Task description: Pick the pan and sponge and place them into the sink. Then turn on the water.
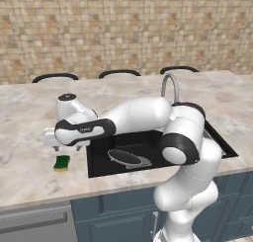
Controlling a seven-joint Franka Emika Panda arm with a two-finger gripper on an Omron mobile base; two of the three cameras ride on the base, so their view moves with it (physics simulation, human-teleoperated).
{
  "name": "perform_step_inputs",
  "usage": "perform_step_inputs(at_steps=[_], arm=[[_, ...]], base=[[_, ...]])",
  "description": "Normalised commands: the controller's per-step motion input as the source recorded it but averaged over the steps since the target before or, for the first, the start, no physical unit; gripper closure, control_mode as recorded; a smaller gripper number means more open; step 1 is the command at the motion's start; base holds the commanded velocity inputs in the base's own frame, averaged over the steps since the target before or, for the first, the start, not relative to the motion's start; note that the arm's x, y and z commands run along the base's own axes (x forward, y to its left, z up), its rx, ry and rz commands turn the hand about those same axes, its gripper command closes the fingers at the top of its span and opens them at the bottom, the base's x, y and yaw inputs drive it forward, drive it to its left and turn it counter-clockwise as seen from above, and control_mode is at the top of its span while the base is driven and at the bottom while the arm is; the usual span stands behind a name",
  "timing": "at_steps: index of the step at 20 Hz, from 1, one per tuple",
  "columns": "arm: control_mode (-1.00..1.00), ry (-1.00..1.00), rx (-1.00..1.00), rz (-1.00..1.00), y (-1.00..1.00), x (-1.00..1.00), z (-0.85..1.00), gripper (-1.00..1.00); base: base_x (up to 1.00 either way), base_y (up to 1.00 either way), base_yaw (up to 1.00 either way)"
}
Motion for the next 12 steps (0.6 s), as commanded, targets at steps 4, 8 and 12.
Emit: perform_step_inputs(at_steps=[4,8,12], arm=[[-1.00,-0.01,0.00,-0.04,0.10,0.03,-0.11,-1.00],[-1.00,0.00,0.00,-0.04,0.08,0.03,-0.12,-1.00],[-1.00,-0.02,0.00,-0.04,0.08,0.05,-0.12,-1.00]], base=[[0.00,0.00,0.00],[0.00,0.00,0.00],[0.00,0.00,0.00]])
